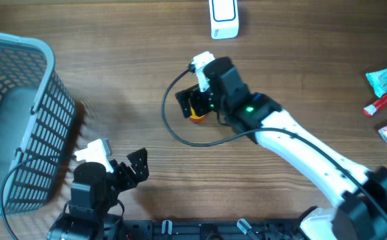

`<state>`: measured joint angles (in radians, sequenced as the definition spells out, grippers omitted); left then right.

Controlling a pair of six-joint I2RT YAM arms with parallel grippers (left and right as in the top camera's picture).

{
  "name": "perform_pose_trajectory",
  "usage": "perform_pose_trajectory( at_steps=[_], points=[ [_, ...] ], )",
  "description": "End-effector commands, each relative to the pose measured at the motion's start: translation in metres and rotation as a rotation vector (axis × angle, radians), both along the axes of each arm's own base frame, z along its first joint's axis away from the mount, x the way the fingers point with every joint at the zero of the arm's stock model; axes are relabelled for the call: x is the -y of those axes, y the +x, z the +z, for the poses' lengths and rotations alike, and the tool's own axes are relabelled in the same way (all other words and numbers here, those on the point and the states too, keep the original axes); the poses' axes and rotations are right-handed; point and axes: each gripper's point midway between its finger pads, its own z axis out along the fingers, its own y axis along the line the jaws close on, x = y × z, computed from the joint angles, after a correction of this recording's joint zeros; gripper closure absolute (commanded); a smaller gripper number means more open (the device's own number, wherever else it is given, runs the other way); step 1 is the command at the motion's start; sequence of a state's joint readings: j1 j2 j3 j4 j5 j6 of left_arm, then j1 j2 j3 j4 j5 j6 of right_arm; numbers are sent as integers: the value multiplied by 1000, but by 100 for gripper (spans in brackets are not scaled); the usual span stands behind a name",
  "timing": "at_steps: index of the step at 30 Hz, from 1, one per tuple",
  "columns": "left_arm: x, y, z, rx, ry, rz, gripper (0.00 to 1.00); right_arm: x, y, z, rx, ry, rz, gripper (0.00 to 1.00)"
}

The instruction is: Scan the item barcode

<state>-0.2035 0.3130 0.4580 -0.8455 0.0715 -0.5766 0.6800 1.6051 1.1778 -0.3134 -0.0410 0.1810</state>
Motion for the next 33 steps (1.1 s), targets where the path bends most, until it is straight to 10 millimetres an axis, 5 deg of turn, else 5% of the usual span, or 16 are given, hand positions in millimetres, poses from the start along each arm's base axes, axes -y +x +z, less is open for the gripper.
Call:
perform_pose_trajectory(
  at_steps=[1,9,16,27,33],
  points=[
    [-1,1,7,28,21,-9,0,-15,0,-19,13,-40,28,0],
    [-1,1,7,28,21,-9,0,0,14,-59,-40,-107,-133,22],
    [-1,1,7,28,21,-9,0,4,17,-53,-12,-129,-130,76],
    [-1,1,7,28,21,-9,0,28,-25,-4,97,-311,195,76],
    [-1,1,7,28,21,-9,0,10,-80,-27,-39,-266,549,73]
  ],
)
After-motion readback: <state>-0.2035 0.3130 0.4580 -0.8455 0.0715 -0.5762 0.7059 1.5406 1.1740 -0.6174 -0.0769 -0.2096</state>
